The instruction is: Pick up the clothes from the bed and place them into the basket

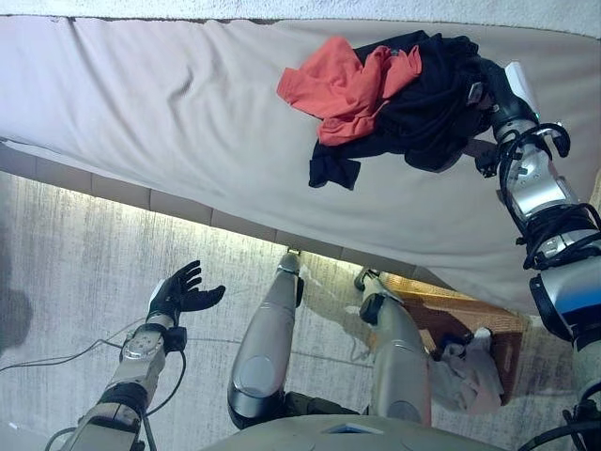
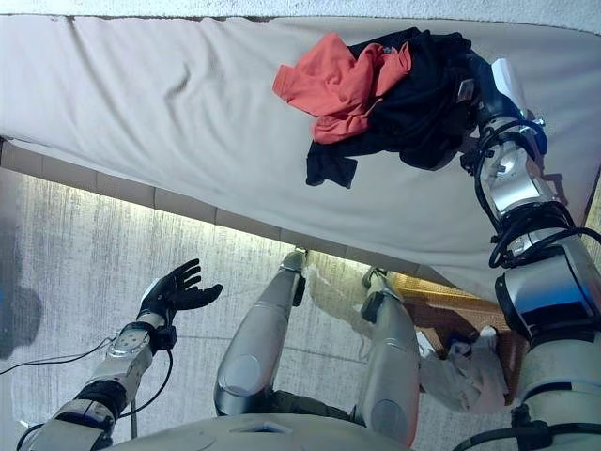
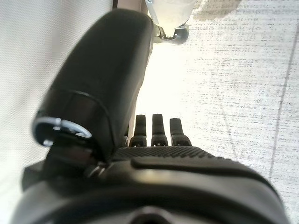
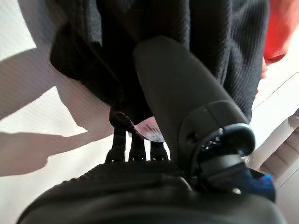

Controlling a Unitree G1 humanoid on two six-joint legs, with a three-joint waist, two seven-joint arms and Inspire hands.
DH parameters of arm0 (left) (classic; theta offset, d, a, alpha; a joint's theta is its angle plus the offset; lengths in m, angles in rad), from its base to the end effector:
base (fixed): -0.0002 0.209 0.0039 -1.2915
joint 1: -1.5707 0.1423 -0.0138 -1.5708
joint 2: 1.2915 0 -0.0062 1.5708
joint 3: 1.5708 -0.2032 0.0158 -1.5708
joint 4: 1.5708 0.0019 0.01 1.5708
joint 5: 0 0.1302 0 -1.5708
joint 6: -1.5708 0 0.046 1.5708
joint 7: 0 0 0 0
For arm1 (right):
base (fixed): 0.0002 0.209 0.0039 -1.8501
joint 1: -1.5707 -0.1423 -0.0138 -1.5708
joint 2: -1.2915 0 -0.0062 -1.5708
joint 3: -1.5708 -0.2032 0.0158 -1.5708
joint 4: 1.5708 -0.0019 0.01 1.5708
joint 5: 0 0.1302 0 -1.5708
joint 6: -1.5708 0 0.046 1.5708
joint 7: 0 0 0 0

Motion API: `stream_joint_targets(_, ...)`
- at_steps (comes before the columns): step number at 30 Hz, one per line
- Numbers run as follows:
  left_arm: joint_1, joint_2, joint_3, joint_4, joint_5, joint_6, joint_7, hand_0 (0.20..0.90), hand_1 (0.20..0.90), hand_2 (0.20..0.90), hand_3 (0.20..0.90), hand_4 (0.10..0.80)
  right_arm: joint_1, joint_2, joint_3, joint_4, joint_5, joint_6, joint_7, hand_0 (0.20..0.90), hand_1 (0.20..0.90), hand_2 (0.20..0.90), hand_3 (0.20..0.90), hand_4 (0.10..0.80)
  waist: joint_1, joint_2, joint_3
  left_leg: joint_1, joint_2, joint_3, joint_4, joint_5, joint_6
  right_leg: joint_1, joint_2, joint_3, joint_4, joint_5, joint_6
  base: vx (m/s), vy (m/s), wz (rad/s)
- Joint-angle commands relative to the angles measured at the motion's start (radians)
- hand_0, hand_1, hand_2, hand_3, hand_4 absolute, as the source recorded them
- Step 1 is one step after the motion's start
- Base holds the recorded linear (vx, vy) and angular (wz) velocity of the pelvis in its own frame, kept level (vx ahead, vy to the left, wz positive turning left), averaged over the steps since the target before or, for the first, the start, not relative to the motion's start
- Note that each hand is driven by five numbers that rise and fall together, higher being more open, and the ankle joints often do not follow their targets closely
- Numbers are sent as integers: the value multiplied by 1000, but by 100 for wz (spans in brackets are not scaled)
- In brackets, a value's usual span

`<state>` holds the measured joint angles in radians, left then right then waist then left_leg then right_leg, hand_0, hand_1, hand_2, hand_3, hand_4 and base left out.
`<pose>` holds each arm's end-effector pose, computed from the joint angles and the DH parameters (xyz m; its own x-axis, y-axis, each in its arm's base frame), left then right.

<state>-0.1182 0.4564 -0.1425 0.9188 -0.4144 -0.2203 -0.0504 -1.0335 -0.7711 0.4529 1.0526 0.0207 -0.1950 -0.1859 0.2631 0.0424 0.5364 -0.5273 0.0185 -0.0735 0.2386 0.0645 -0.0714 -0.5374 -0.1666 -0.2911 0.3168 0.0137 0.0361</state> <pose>0.1656 0.2824 -0.0590 0.8349 0.1958 -0.5144 -0.1348 0.9789 0.1537 0.3475 -0.2943 0.1923 0.9457 -0.1890 0.2645 0.3247 0.5894 -0.7397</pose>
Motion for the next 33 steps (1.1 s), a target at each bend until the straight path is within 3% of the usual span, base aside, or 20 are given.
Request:
stream_joint_targets(1, 114, 70, -4, 14, -35, -46, -7, 900, 900, 900, 900, 800, -27, -76, 30, -72, 35, -94, -21, 300, 300, 300, 200, 100, -9, 55, -72, 3, 27, 50, -28, -2, 13, 22, 35, 6, 80, -78, -3, 0, 0, 0)
stream_joint_targets(3, 114, 70, -6, 12, -36, -44, -2, 900, 900, 900, 900, 800, -23, -78, 19, -72, 31, -92, -37, 300, 300, 300, 200, 100, -10, 58, -76, 10, 32, 56, -50, 30, 17, 36, 41, -10, 49, -47, -14, -83, 21, 0)
stream_joint_targets(9, 118, 55, 0, 26, -23, -61, -6, 900, 900, 900, 900, 800, -8, -95, -19, -60, 5, -75, -154, 300, 300, 300, 200, 100, -14, 43, -108, 79, 45, 67, -98, 26, 7, 110, 60, -10, -13, -44, -11, -12, 0, 1)
stream_joint_targets(17, 148, 17, -1, 35, -19, -95, 1, 900, 900, 900, 900, 800, 63, -114, -132, -108, 74, -65, -339, 300, 300, 300, 200, 100, -33, 16, -161, 196, 61, 101, -192, 25, -3, 234, 74, 1, -119, -30, 5, 3, 20, -4)
stream_joint_targets(19, 175, -20, 8, 51, 21, -117, 2, 900, 900, 900, 900, 800, 165, -93, -235, -159, 96, -66, -411, 300, 300, 300, 200, 100, -49, 8, -196, 276, 66, 121, -252, 30, -7, 320, 77, 7, -176, -28, 17, 74, 88, -8)
stream_joint_targets(23, 214, -74, 15, 76, 60, -149, 18, 900, 900, 900, 900, 800, 327, -56, -376, -250, 162, -101, -444, 300, 300, 300, 200, 100, -76, -10, -260, 355, 65, 141, -301, 32, -9, 411, 86, 21, -247, -20, 27, 98, 83, -9)
stream_joint_targets(26, 203, -119, 12, 120, 91, -161, 44, 900, 900, 900, 900, 800, 446, 10, -474, -367, 217, -186, -446, 300, 300, 300, 200, 100, -114, -38, -311, 411, 59, 152, -302, 9, -2, 458, 88, 52, -283, -11, 27, 72, 57, -10)
stream_joint_targets(28, 200, -147, 9, 128, 94, -150, 74, 900, 900, 900, 900, 800, 515, 52, -523, -486, 215, -191, -451, 300, 300, 300, 200, 100, -139, -59, -336, 434, 51, 153, -270, -20, 1, 483, 84, 72, -301, -3, 24, 122, 75, -17)
stream_joint_targets(31, 214, -189, 14, 132, 109, -123, 114, 900, 900, 900, 900, 800, 601, 123, -553, -609, 209, -214, -457, 300, 300, 300, 200, 100, -153, -95, -365, 444, 25, 67, -165, -83, 5, 514, 72, 134, -322, 15, 19, 147, 99, -32)
stream_joint_targets(33, 233, -213, 14, 141, 99, -118, 135, 900, 900, 900, 900, 800, 622, 157, -544, -668, 200, -227, -438, 300, 300, 300, 200, 100, -143, -110, -375, 456, -5, -38, -107, -127, 21, 539, 65, 198, -340, 29, 23, 87, 176, -88)
